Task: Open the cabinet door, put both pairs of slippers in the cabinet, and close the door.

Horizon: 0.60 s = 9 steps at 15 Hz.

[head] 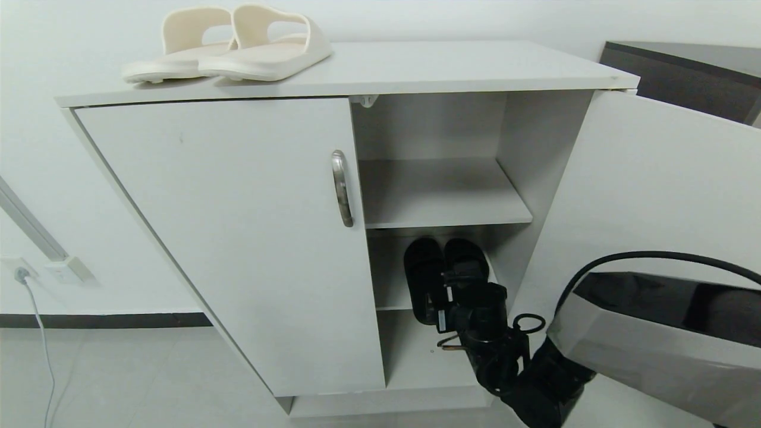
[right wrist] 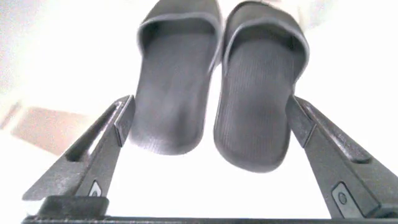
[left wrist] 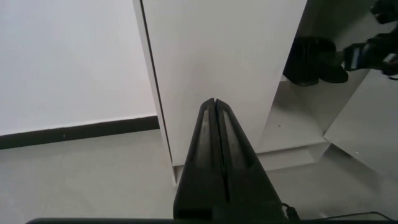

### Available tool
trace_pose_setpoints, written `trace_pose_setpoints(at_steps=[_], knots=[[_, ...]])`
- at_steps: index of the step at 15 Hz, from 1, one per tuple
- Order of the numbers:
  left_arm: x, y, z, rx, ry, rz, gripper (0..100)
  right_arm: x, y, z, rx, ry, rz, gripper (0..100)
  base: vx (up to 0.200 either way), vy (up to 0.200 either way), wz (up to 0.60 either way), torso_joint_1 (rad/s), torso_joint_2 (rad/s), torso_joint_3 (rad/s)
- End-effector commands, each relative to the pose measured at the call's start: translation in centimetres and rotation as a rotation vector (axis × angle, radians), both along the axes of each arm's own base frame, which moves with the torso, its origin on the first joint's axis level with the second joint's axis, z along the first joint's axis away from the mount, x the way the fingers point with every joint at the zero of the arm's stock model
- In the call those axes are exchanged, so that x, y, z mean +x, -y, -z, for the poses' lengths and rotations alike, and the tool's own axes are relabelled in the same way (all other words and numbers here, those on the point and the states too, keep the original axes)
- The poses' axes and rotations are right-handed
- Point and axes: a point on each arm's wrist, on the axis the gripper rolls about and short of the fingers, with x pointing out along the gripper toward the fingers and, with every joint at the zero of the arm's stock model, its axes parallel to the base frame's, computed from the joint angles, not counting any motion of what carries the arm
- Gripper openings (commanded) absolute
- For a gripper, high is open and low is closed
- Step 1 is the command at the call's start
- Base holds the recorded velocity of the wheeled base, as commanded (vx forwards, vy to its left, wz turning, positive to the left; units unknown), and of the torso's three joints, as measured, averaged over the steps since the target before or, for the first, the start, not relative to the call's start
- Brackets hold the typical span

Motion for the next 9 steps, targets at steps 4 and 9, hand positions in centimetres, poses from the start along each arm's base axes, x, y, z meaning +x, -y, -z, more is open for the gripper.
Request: trace_pose_setpoints(at_steps=[4, 9], knots=[[0.0, 0.0, 0.0, 0.000, -0.001, 0.000, 0, -6.1, -0.4, -3.2, 0.054, 0.039, -0.111, 100, -0.200, 0.000, 0.00, -0.002, 0.00, 0.001], [0.0, 0.0, 0.0, -0.004, -0.002, -0.002, 0, -6.8, -0.7, -3.1, 0.049, 0.034, -0.131, 100, -0.080, 0.000, 0.00, 0.004, 0.00, 0.001]])
